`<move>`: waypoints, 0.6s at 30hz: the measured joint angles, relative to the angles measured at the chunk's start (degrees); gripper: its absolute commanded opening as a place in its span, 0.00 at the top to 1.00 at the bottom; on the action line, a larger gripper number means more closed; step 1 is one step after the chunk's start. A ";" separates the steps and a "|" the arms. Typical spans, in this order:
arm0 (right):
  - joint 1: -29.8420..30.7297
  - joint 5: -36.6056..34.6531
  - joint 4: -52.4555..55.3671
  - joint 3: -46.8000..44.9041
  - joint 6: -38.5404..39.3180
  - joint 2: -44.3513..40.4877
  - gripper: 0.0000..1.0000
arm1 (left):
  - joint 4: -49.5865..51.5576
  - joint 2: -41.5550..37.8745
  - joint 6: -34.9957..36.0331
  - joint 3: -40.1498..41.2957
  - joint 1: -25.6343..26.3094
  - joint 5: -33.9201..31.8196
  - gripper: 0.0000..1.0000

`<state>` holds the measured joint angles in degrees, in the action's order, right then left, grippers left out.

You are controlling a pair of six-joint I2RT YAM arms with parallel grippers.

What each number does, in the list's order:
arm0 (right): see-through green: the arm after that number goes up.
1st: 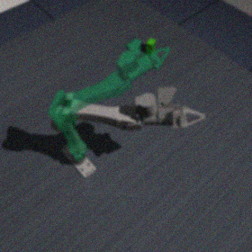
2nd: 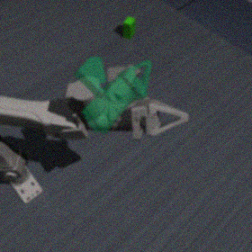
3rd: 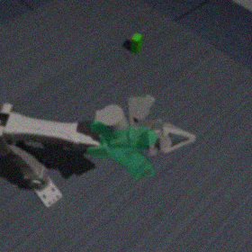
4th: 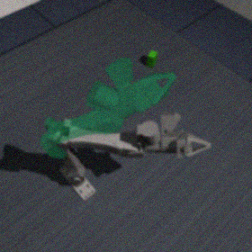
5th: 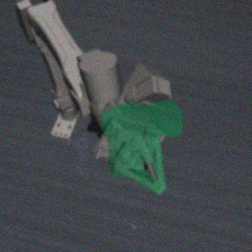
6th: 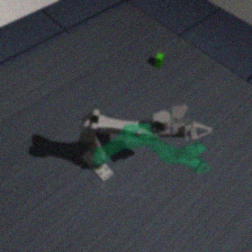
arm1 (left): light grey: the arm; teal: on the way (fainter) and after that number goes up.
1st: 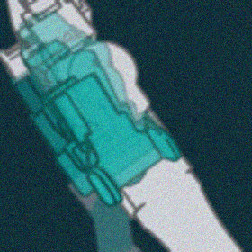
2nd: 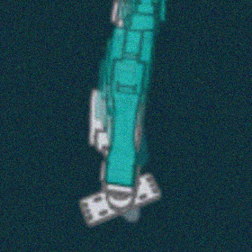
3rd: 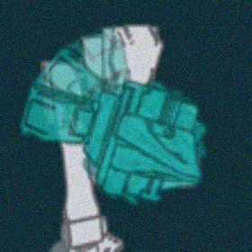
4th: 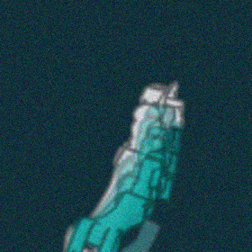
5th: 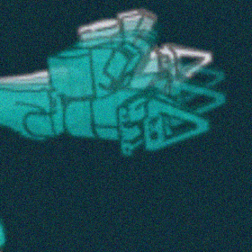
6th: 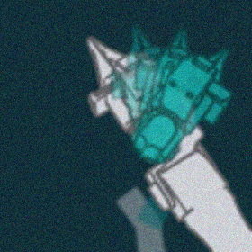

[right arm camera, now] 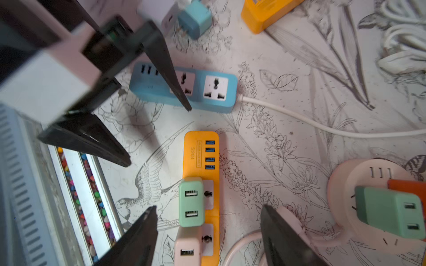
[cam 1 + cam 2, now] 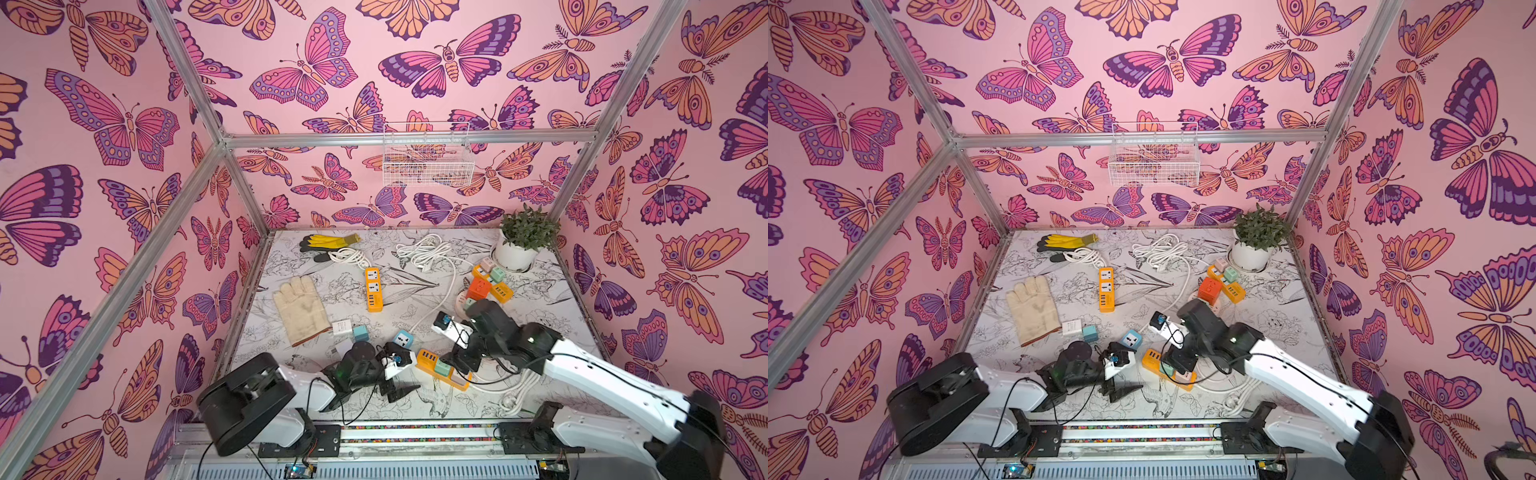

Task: Pull the plug off the socket
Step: Move the socket to the center of the board.

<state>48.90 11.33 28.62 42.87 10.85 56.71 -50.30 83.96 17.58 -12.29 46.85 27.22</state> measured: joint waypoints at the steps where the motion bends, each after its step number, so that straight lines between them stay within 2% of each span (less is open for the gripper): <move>1: -0.46 0.74 -2.23 -2.12 -1.11 -2.54 0.14 | -0.87 1.90 0.20 -0.85 -0.90 1.55 0.02; 5: -0.83 3.32 -7.65 -9.03 -4.07 -9.97 0.13 | -2.05 8.35 1.73 -5.18 -3.98 8.63 0.02; 10: -0.83 3.30 -7.48 -9.66 -4.70 -11.89 0.13 | 3.54 12.96 6.38 -13.05 -5.27 14.99 0.03; 18: -0.83 3.28 -6.84 -9.62 -4.68 -10.99 0.13 | 14.78 18.95 14.91 -21.33 -5.31 18.51 0.11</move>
<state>48.07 14.61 21.78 33.26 6.17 45.71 -35.53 102.91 32.49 -33.63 41.54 45.74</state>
